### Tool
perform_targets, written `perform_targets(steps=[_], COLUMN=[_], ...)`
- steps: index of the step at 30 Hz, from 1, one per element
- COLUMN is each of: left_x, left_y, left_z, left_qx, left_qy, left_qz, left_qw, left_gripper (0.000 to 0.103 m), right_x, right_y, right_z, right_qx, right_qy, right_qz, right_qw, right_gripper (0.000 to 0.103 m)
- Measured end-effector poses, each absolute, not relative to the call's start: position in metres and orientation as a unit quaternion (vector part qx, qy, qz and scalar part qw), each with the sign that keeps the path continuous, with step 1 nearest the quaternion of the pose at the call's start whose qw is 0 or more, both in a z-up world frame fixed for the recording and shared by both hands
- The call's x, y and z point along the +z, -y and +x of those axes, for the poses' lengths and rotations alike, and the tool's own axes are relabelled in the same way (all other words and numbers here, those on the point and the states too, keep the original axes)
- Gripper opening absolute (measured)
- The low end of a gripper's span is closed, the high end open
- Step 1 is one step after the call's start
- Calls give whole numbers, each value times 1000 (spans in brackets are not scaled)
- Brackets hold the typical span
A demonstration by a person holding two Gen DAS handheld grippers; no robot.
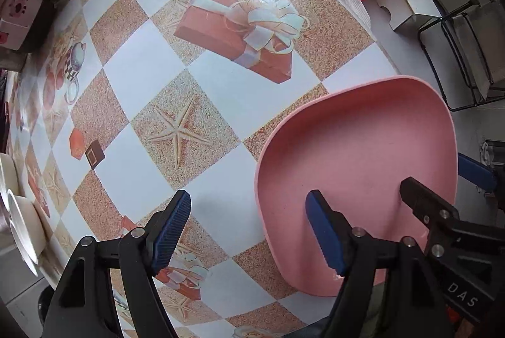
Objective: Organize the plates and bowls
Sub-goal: 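Grasp the pink plate rim with the left gripper while the right gripper grasps it too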
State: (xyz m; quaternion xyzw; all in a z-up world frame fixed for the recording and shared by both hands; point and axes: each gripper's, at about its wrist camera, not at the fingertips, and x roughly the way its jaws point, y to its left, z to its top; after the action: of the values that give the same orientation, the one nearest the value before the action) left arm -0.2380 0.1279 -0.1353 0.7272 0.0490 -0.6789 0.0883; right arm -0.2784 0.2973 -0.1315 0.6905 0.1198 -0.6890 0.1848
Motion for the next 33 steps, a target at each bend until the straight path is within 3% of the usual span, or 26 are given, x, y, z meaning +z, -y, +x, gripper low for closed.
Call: perform_targets(steps=[2,3,4,5,9,11,19,28,33], left_x=[-138,-138,-139,-143,-151,-151,-152,-152,-155], left_y=[-128,-128,-129,-132,-149,-154,-137,-74,-24], left_z=[-241,-241,-243,-247,-260,-261,-234,-147,-96], left_qx=[-677,-676,-675,-675,-679,-679,-676,-670,-646], left_qy=[-48,-48,-48,-51,-55,-46,-27,5,-16], left_qz=[729,730,731,732,731,732,736,741,759], left_qw=[88,87,84,78,40,26,22,42,78], left_gripper=[79,78,76,74,42,32,32,32,32], right_x=[-133,-133,-134,-134,-126,-126,-128,-138,-138], right_y=[-295,-294,-292,-290,-279,-275,-262,-202,-155], right_z=[-279,-279,-278,-277,-267,-263,-238,-158,-104], right_qx=[-695,-695,-693,-691,-700,-702,-690,-659,-645], right_qy=[-124,-123,-122,-121,-155,-162,-153,-150,-154], right_qz=[683,683,684,684,664,660,674,697,702], right_qw=[185,187,194,200,213,211,214,238,262], right_gripper=[76,70,57,55,36,35,35,35,35])
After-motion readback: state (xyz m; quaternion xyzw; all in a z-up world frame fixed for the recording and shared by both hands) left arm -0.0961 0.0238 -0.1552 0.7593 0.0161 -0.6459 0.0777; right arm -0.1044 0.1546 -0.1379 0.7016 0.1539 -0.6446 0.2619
